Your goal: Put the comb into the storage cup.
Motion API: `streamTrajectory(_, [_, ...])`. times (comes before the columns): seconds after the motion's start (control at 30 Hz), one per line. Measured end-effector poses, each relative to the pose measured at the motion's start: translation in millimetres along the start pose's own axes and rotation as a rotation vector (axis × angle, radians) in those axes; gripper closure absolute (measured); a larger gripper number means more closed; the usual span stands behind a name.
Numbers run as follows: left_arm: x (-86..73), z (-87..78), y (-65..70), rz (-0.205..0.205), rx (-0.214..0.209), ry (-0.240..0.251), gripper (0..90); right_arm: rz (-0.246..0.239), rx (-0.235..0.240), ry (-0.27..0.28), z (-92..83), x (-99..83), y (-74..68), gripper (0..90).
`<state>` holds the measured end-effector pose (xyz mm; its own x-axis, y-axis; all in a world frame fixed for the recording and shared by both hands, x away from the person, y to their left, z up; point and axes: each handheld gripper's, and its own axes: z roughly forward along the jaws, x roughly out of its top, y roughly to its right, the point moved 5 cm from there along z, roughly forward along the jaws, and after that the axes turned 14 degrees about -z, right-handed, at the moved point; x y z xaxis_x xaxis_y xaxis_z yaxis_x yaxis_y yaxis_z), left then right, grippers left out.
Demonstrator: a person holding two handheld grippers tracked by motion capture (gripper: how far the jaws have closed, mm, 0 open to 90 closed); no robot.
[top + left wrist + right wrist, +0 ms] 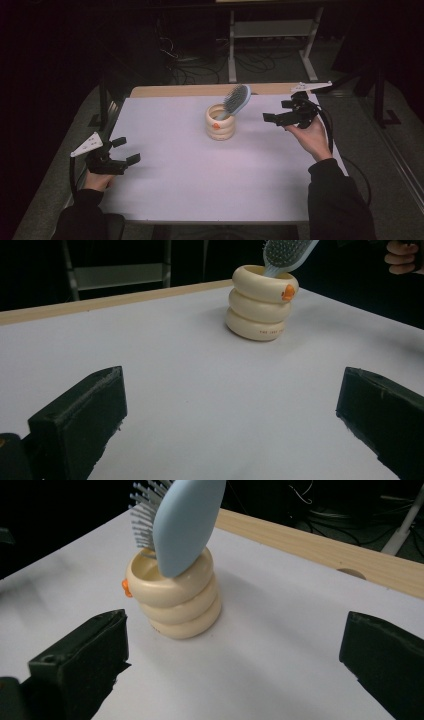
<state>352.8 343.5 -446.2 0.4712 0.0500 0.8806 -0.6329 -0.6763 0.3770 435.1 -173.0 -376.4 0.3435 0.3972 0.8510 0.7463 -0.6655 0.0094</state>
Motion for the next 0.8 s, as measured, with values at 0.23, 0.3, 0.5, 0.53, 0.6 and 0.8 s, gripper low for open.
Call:
streamTrajectory(0.23, [-0.6,0.5,-0.1,-0.001,0.000,-0.005,0.0,-0.005,-0.007,-0.015,-3.3,-14.8,-3.9,0.0])
streamTrajectory(0.3, [-0.6,0.5,-0.4,-0.001,0.001,-0.005,0.0,-0.004,-0.010,-0.017,-4.3,-18.2,-4.4,0.0])
streamTrajectory(0.5, [-0.7,0.2,-0.3,-0.002,0.001,-0.006,0.0,0.000,-0.024,-0.017,-8.7,-30.1,-6.3,0.0])
streamTrajectory(0.53, [-0.7,0.2,-0.4,-0.002,0.000,-0.005,0.0,0.001,-0.023,-0.017,-9.7,-32.6,-6.8,0.0])
streamTrajectory(0.6, [-0.8,0.2,-0.5,-0.002,0.000,-0.006,0.0,0.001,-0.026,-0.017,-11.3,-35.8,-7.1,0.0])
streamTrajectory(0.8, [-1.3,0.3,-0.8,-0.005,0.000,0.001,0.0,0.006,-0.038,-0.011,-17.2,-43.8,-9.6,0.0])
